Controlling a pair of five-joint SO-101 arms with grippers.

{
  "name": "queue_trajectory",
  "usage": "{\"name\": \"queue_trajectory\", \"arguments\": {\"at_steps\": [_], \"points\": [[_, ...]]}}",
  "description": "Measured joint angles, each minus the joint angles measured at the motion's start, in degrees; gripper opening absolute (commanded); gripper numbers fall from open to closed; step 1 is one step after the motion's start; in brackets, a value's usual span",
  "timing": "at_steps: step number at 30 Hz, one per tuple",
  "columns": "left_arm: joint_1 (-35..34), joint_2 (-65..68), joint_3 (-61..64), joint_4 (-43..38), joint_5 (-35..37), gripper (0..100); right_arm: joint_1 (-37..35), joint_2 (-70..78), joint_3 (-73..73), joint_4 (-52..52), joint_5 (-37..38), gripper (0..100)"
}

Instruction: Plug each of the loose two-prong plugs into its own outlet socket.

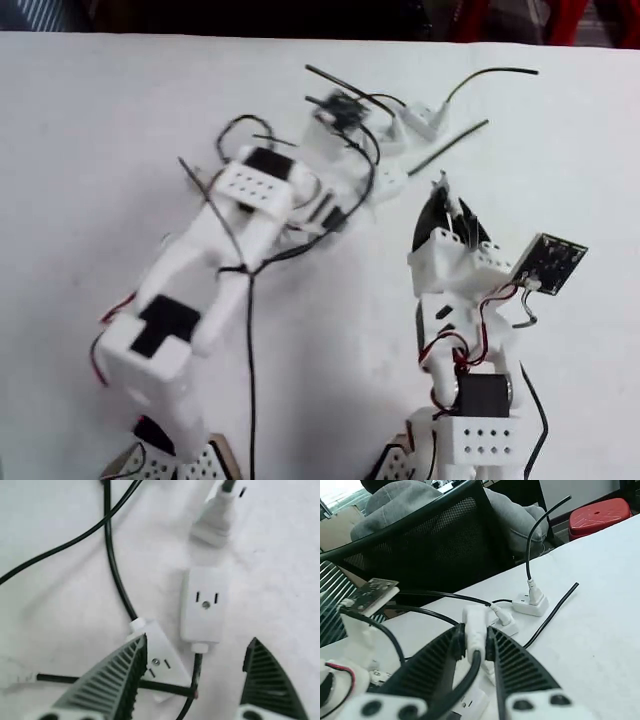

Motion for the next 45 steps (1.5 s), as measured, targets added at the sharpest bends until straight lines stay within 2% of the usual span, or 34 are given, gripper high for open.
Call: {"name": "queue_trajectory", "arguments": {"at_steps": [6,14,19,30,33,39,45], "points": [[2.7,9.8,-8.6,0.0,0.0,29,0.0,0.0,0.0,0.0,0.0,1.7],[2.9,20.0,-16.4,2.7,0.1,9,0.0,0.0,0.0,0.0,0.0,1.7],[2.9,20.4,-21.0,11.0,0.1,2,0.0,0.0,0.0,0.0,0.0,1.7],[2.9,20.4,-39.6,37.0,0.2,2,0.0,0.0,0.0,0.0,0.0,1.7],[2.9,20.4,-43.5,41.3,0.4,2,0.0,0.0,0.0,0.0,0.0,1.7],[2.9,16.5,-38.9,42.1,1.0,2,0.0,0.0,0.0,0.0,0.0,1.7],[2.9,4.0,-24.4,40.1,1.0,2,0.0,0.0,0.0,0.0,0.0,1.7]]}}
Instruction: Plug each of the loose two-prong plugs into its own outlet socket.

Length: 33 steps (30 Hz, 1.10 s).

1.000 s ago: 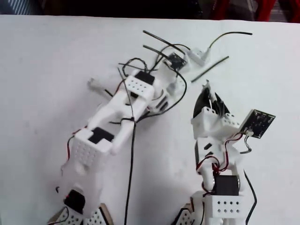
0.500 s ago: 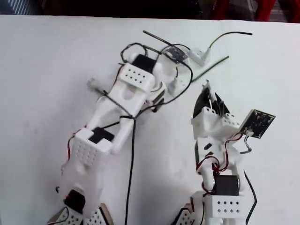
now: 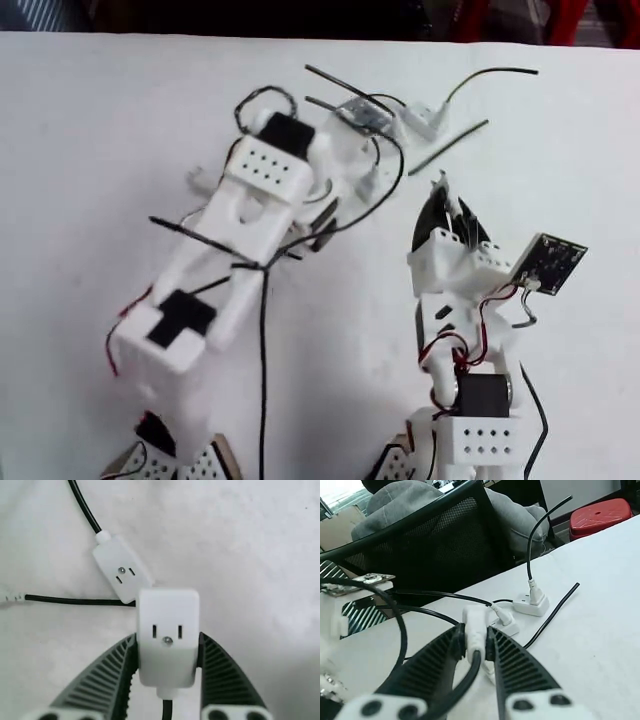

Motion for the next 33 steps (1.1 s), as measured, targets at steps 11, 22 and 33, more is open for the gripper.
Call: {"name": "queue_trajectory", "arguments": {"at_steps": [11,22,33], "points": [[-3.4,-19.2,44.2,-26.6,-3.3,10,-1.2,0.0,0.0,0.0,0.0,1.7],[-4.7,-24.2,55.2,-29.8,-7.3,17,-1.6,0.0,0.0,0.0,0.0,1.7],[-6.9,-43.7,63.6,-30.6,-5.6,29,-1.6,0.0,0.0,0.0,0.0,1.7]]}}
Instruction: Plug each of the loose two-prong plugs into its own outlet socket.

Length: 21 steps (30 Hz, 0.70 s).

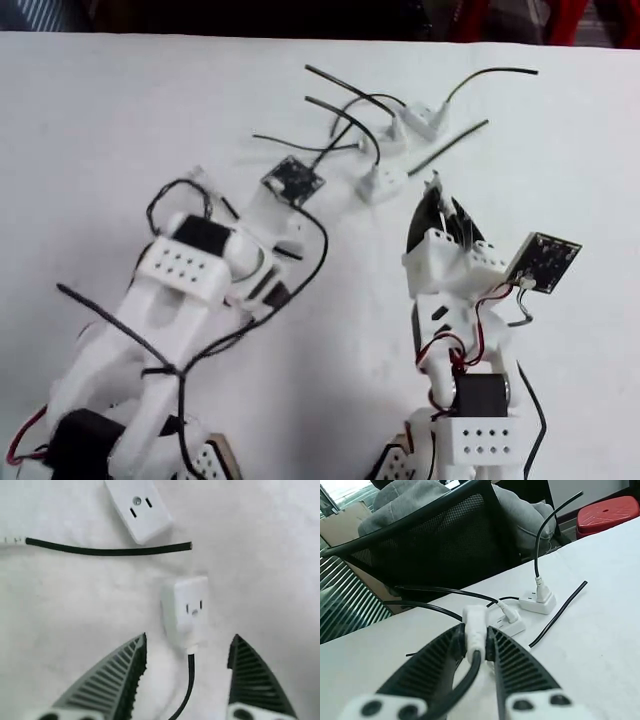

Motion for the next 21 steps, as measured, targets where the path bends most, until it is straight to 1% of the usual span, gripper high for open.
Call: {"name": "queue_trajectory", "arguments": {"at_steps": [3,7,13,18,21], "points": [[-0.3,-1.7,5.1,-3.1,0.1,29,0.0,0.0,0.0,0.0,0.0,1.7],[-0.1,-1.9,9.3,-6.2,-0.9,26,0.0,0.0,0.0,0.0,0.0,1.7],[3.6,-1.9,10.2,-10.1,-1.0,26,-1.8,0.0,0.0,0.0,0.0,1.7],[3.5,-1.8,10.2,-14.9,-1.0,26,-2.1,0.0,0.0,0.0,0.0,1.7],[3.5,1.4,9.8,-16.0,-1.1,25,-2.1,0.0,0.0,0.0,0.0,1.7]]}}
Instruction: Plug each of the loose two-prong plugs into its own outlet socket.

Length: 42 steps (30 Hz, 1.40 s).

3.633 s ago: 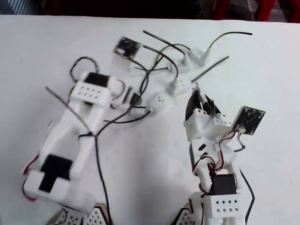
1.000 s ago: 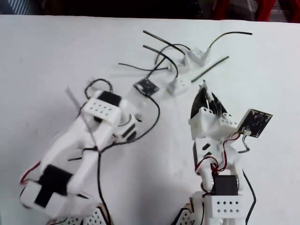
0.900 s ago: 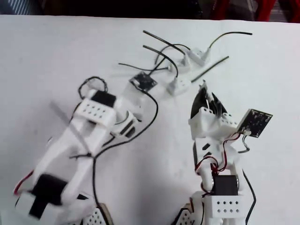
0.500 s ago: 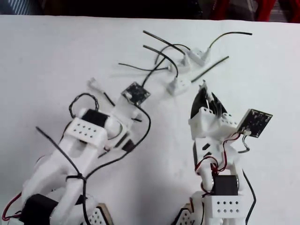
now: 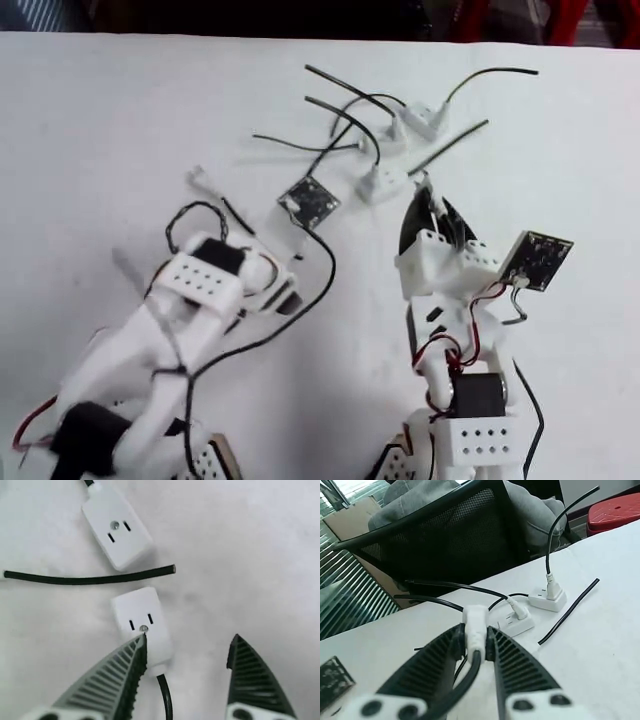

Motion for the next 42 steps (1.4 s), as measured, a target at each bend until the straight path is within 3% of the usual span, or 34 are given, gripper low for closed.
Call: {"name": "queue_trajectory", "arguments": {"at_steps": [5,9,19,26,32,42], "points": [[-2.6,12.7,-6.3,-0.3,0.0,25,0.0,0.0,0.3,0.0,0.0,1.7],[-5.5,20.0,-14.6,4.0,0.0,21,0.0,0.0,0.8,0.0,0.0,1.7],[-8.5,24.0,-17.7,5.6,-2.1,13,0.0,0.0,0.8,0.0,0.0,1.7],[-8.4,24.0,-17.7,5.6,-2.4,6,0.0,0.0,0.8,0.0,0.0,1.7],[-6.2,22.8,-17.0,6.4,-2.5,6,0.0,0.0,0.8,0.0,0.0,1.7],[3.6,1.8,-5.5,7.1,1.6,10,0.0,0.0,0.8,0.0,0.0,1.7]]}}
